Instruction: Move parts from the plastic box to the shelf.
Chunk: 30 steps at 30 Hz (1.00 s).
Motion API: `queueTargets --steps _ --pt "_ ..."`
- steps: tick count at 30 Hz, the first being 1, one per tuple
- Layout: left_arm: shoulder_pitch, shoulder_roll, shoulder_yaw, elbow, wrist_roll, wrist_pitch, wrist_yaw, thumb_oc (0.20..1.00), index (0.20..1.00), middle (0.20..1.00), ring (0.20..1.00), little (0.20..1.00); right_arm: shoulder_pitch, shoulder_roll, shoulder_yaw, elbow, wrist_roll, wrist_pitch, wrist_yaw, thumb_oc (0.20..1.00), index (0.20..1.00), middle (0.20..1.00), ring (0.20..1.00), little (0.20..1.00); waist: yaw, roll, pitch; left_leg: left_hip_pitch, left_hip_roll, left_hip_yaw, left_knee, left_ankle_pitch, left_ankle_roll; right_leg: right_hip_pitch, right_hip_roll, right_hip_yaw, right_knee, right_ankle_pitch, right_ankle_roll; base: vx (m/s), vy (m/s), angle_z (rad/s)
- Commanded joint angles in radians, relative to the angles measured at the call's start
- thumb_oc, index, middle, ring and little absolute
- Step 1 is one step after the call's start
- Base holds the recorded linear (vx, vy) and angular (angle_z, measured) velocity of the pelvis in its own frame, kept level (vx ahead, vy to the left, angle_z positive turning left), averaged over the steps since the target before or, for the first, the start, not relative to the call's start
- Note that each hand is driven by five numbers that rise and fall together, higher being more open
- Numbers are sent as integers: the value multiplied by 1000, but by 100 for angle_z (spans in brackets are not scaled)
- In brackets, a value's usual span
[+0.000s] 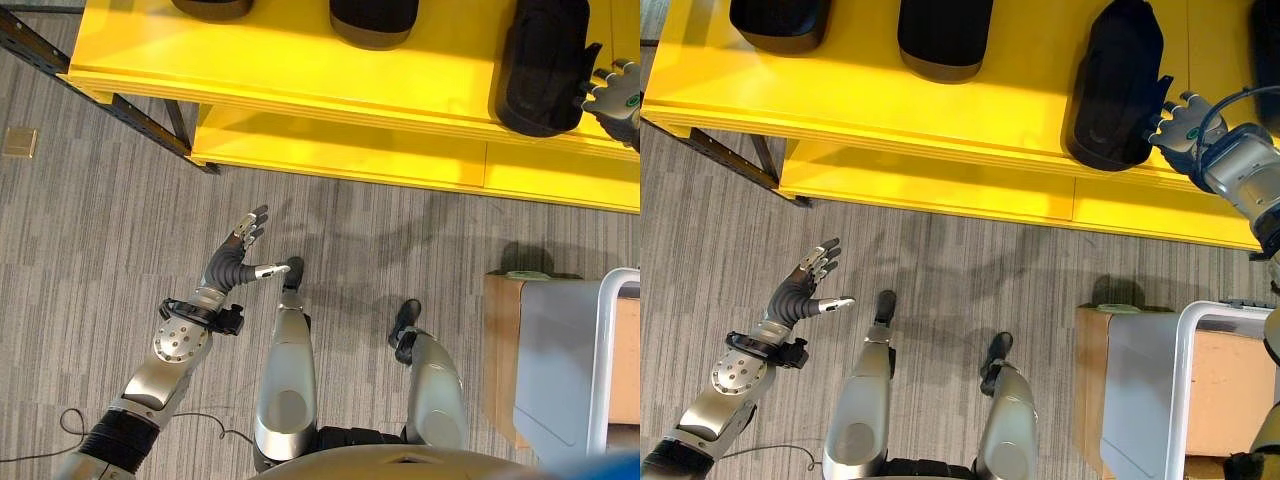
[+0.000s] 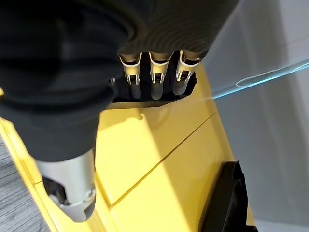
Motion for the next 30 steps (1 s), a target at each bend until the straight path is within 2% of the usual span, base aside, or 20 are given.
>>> queueTargets --steps 1,11,30 --pt "36 36 46 -103 14 -61 -3 1000 1000 1000 1000 1000 -50 -73 18 21 -12 55 -10 1000 1000 1000 1000 1000 -11 -15 -7 0 48 -9 73 -95 -8 -7 21 29 -8 28 -15 0 0 0" --pt "39 33 55 -98 12 -63 -8 1000 1000 1000 1000 1000 -51 -88 18 45 -8 69 -24 1000 1000 1000 1000 1000 -17 -12 -5 2 49 -12 67 -89 -9 -9 23 32 -5 28 -17 0 0 0" --pt "46 16 66 -91 10 -62 -13 1000 1000 1000 1000 1000 -35 -99 18 85 0 81 -29 1000 1000 1000 1000 1000 -35 13 -3 10 54 -7 63 -84 -12 -16 27 39 1 28 -17 0 0 0"
